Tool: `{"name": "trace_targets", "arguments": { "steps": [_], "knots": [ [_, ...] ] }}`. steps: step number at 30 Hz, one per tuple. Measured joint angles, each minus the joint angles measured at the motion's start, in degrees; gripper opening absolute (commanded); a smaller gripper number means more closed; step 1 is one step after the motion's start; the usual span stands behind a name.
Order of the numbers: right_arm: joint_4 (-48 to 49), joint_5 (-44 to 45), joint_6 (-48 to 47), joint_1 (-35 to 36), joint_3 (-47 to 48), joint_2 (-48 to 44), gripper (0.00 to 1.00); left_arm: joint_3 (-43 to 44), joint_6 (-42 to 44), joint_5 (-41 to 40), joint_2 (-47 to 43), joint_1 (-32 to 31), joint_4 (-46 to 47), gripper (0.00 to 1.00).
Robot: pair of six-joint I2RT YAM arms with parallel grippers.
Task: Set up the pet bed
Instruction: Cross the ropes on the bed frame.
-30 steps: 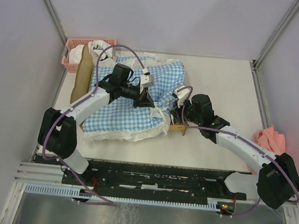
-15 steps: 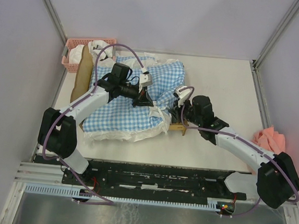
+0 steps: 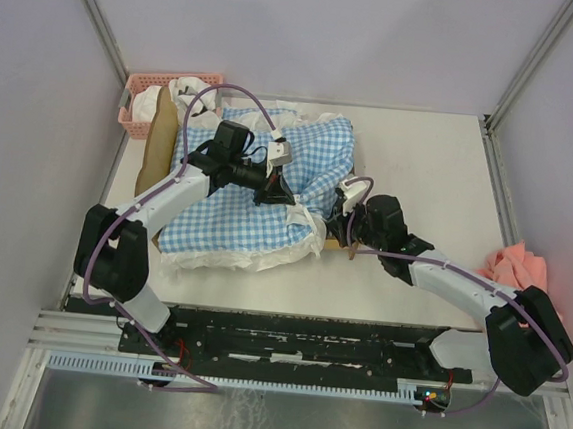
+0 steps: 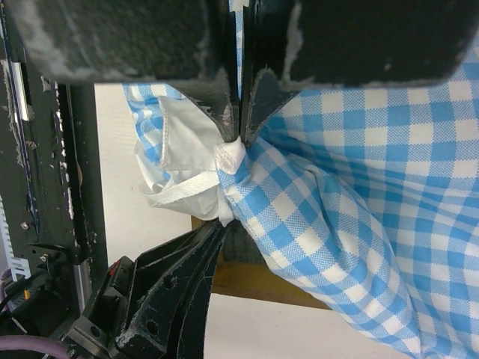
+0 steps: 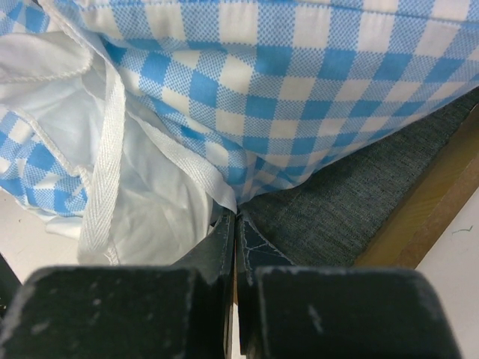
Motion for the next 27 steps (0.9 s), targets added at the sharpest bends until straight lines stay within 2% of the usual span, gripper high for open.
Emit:
{"name": "trace_targets", "arguments": {
  "steps": [6, 12, 15, 23, 27],
  "knots": [
    [2.91, 0.00, 1.42, 0.00, -0.20, 0.59, 0.02, 0.00, -0.02, 0.02, 0.00, 0.00, 0.24, 0.03],
    [7.37, -1.49, 3.61, 0.00, -1.29, 5.27, 0.02, 0.00, -0.07, 0.02, 0.00, 0.00, 0.57, 0.03],
    [7.89, -1.33, 4.61, 0.02, -2.93, 4.26, 0.02, 0.00, -0.07, 0.02, 0.00, -0.02, 0.70, 0.03],
    [-1.16, 1.22, 4.63, 0.17, -0.96, 0.79, 0.02, -0.02, -0.26, 0.70, 0.00, -0.02, 0.81, 0.03],
    [-4.09, 1.01, 4.26, 0.17, -1.18, -3.82, 0.02, -0.46, -1.14, 1.25, -0.02, -0.02, 2.16, 0.03]
  ]
}}
